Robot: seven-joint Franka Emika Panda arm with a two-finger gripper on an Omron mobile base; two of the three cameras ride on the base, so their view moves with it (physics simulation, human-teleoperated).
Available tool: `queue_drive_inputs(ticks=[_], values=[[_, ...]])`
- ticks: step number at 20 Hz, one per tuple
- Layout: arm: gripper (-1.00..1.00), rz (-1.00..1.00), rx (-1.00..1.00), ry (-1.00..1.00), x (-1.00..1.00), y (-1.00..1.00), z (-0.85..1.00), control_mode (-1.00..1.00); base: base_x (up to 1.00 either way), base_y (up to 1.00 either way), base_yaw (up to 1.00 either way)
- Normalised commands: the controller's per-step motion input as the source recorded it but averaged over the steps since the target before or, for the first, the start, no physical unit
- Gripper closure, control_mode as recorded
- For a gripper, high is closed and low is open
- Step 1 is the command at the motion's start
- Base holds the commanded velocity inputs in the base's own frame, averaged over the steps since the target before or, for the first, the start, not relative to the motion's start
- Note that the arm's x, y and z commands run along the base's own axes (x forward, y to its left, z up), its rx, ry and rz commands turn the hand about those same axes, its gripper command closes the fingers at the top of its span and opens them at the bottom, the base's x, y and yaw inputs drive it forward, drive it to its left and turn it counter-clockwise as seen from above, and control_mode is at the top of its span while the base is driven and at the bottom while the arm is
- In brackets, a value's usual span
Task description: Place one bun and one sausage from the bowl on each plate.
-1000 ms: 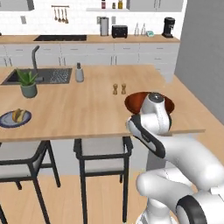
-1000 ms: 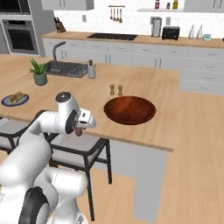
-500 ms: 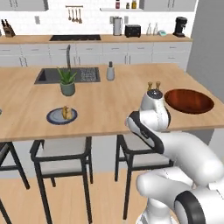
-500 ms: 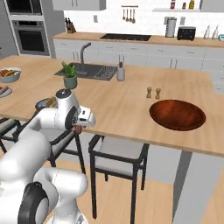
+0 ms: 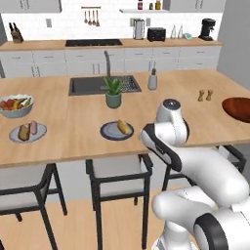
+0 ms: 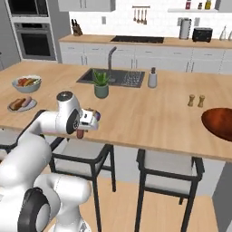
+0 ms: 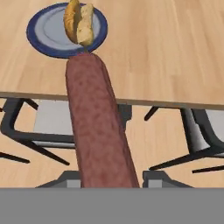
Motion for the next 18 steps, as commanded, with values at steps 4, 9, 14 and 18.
queue_drive_inputs(ticks=[4, 9, 14, 18], values=[[1.00, 0.00, 0.00, 0.00, 0.00, 0.00, 0.00, 1.00, 0.83, 1.00, -0.14], [1.00, -0.10, -0.05, -0.01, 0.80, 0.68, 0.02, -1.00, 0.15, 0.20, -0.03], [1.00, -0.03, -0.03, 0.03, 1.00, -0.07, -0.24, -1.00, 0.00, 0.00, 0.00], [1.00, 0.00, 0.00, 0.09, 0.93, -0.68, -0.15, -1.00, 0.00, 0.00, 0.00]])
